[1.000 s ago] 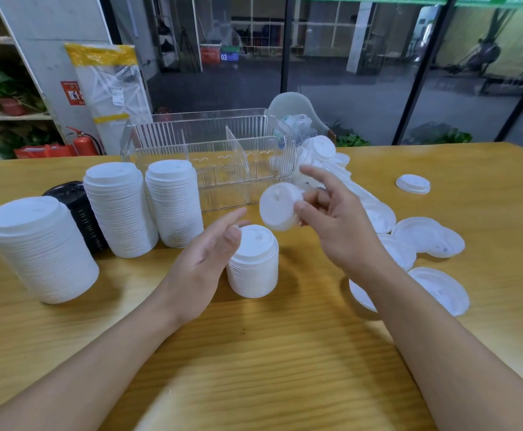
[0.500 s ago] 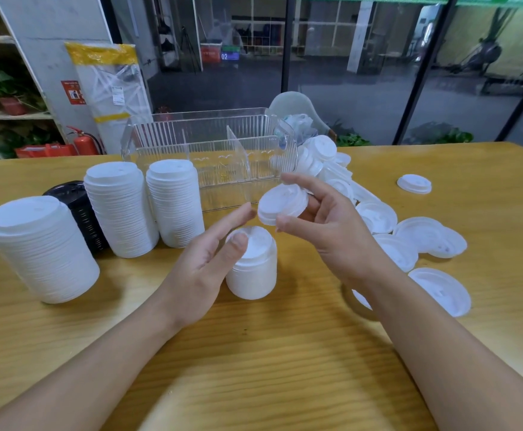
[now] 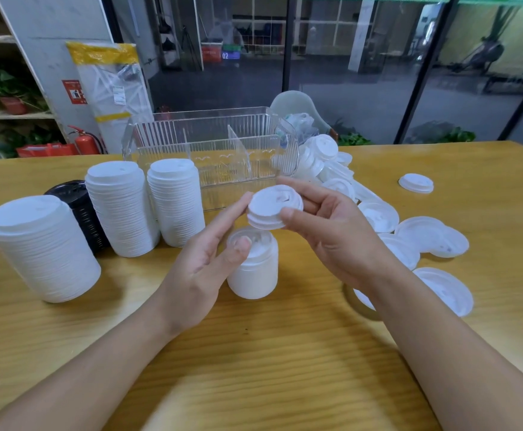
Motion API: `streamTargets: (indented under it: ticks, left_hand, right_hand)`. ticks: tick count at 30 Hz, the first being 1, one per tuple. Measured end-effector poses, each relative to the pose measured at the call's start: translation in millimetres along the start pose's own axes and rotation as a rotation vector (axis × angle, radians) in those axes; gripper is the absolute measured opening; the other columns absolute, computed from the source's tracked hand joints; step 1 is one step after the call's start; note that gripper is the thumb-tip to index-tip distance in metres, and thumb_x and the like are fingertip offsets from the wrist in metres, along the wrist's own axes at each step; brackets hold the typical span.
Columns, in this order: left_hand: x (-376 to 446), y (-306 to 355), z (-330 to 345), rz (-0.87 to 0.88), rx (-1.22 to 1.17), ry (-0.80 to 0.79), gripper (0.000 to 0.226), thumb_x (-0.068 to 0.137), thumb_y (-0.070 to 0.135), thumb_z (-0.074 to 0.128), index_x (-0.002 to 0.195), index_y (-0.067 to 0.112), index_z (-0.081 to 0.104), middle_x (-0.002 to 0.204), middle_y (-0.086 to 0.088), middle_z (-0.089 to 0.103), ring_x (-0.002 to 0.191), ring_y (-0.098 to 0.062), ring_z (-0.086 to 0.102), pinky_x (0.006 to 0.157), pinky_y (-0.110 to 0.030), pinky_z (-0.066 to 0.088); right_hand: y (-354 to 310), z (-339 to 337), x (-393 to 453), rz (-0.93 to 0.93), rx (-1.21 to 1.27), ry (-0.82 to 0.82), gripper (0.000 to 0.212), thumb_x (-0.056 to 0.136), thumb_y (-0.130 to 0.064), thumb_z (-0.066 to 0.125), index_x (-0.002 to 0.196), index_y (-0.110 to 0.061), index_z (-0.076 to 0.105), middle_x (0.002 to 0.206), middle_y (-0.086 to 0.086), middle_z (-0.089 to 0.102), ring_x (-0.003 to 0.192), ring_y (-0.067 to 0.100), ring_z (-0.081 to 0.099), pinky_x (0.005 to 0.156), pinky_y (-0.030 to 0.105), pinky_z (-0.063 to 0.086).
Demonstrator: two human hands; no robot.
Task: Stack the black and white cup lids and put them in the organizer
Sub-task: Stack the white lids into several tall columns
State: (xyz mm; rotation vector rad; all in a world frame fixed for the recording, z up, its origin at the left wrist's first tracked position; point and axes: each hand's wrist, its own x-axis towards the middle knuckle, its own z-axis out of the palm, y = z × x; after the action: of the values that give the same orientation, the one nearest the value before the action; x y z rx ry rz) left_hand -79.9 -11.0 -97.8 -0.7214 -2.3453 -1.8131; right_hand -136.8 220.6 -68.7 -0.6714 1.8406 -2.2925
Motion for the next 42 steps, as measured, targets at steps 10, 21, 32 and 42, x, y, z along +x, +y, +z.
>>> streamTargets:
  ticks: [10,21,32,42]
  left_hand:
    - [0.7,-7.4,-6.7,-0.041,0.082,-0.011,0.099,0.093,0.03,0.084,0.173,0.035,0.026,0.171,0.02,0.043,0.162,-0.009,0.037,0.133,-0.053,0.027]
    - [3.6,-15.6,-1.6,-0.171,0.124,0.023,0.134,0.07,0.058,0.099,0.173,0.049,0.012,0.149,0.033,0.06,0.144,0.005,0.053,0.126,-0.041,0.042]
    - [5.2,-18.1,-7.4,-0.214,0.056,-0.003,0.142,0.076,0.041,0.099,0.171,0.054,-0.005,0.144,0.016,0.071,0.136,-0.008,0.066,0.121,-0.045,0.047]
    - [3.6,-16.4,-4.7,-0.174,0.124,-0.06,0.095,0.09,0.039,0.088,0.166,0.044,0.031,0.151,0.015,0.064,0.139,-0.011,0.063,0.116,-0.042,0.051]
  right_hand:
    - [-7.1,-3.4,-7.8,0.008,-0.3,0.016,0.04,0.096,-0.014,0.082,0.134,-0.014,0.072,0.129,0.004,0.078,0.123,0.024,0.072,0.113,0.047,0.055]
    - [2.0,1.7,-9.3,0.073,-0.479,-0.176,0.041,0.097,-0.016,0.081,0.136,-0.021,0.073,0.132,-0.007,0.077,0.132,0.011,0.067,0.121,0.047,0.045]
    - [4.8,-0.2,-9.6,0.069,-0.667,-0.217,0.05,0.1,-0.025,0.079,0.149,-0.024,0.065,0.145,-0.02,0.067,0.14,-0.004,0.056,0.124,0.036,0.041]
    - [6.3,3.2,-15.0,0.021,-0.779,-0.201,0.062,0.103,-0.041,0.074,0.159,-0.031,0.052,0.144,-0.02,0.066,0.137,0.001,0.057,0.121,0.039,0.043]
